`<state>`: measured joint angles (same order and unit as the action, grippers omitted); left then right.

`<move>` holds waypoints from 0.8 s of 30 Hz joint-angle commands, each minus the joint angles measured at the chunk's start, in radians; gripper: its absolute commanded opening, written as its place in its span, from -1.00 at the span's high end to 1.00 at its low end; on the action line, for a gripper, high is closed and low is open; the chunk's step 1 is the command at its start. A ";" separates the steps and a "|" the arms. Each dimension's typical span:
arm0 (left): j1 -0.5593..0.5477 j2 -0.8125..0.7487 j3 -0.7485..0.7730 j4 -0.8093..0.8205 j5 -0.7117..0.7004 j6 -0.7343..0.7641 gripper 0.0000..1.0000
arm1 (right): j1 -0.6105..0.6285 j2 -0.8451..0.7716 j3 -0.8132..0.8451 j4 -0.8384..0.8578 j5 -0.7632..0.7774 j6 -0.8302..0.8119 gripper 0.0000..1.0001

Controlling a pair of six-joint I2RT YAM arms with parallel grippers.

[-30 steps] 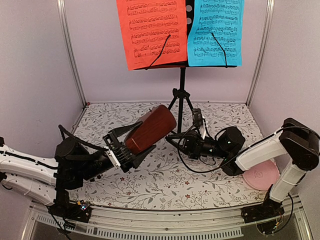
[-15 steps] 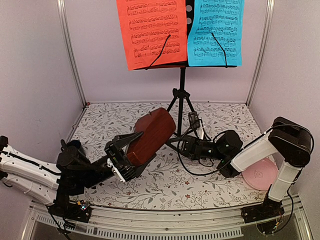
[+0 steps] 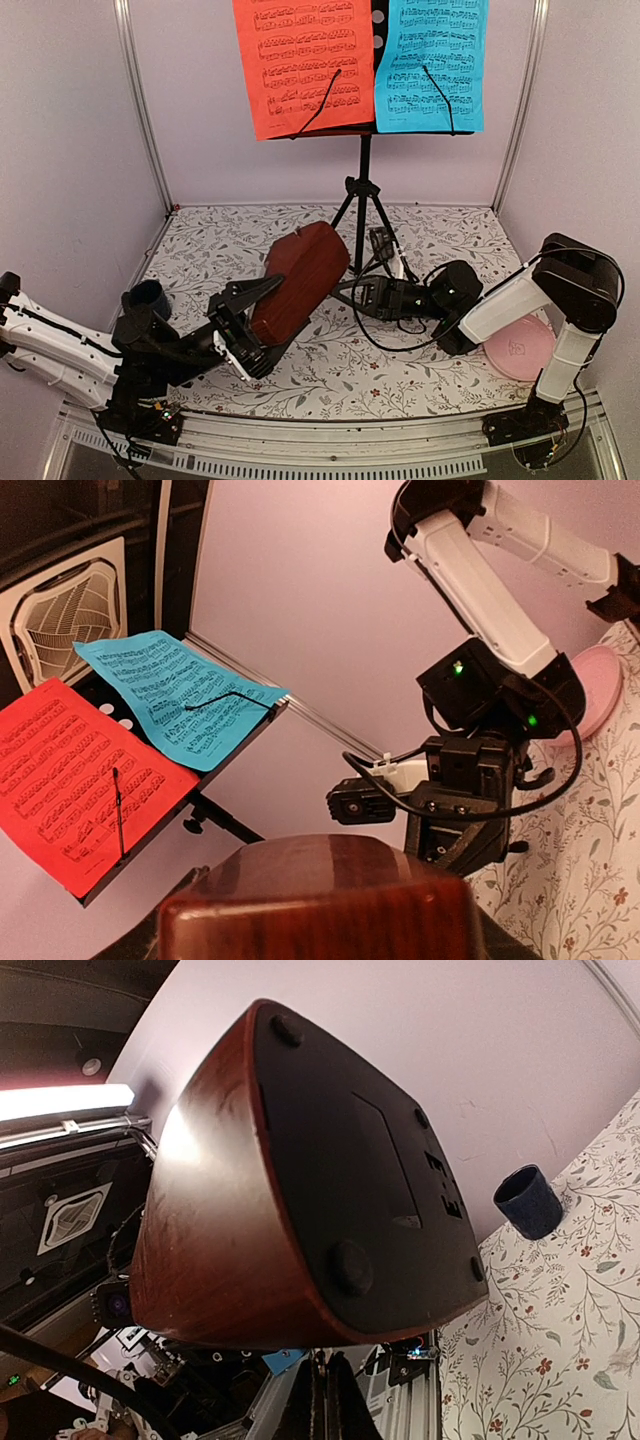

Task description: Set up the instrument practice props

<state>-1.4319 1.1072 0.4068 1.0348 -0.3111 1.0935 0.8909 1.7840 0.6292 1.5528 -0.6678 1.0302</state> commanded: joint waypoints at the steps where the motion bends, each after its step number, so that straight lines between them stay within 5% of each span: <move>1: -0.042 -0.023 0.007 0.140 0.003 0.024 1.00 | -0.071 -0.014 0.030 0.272 0.085 0.031 1.00; 2: -0.039 -0.020 0.021 0.127 -0.012 0.001 1.00 | -0.073 -0.017 0.030 0.260 0.081 0.029 1.00; 8: 0.015 0.019 0.100 0.063 -0.116 -0.166 1.00 | -0.074 -0.065 -0.035 0.088 0.129 -0.069 0.11; 13: 0.121 0.046 0.206 -0.096 -0.146 -0.429 1.00 | -0.074 -0.121 -0.101 -0.108 0.163 -0.176 -0.22; 24: 0.309 0.241 0.471 -0.594 0.025 -0.953 1.00 | -0.075 -0.401 -0.185 -0.653 0.314 -0.486 -0.79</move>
<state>-1.1786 1.2896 0.7593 0.6033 -0.3882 0.3767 0.8131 1.4734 0.4374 1.1507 -0.4385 0.7170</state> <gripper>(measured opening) 0.660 0.863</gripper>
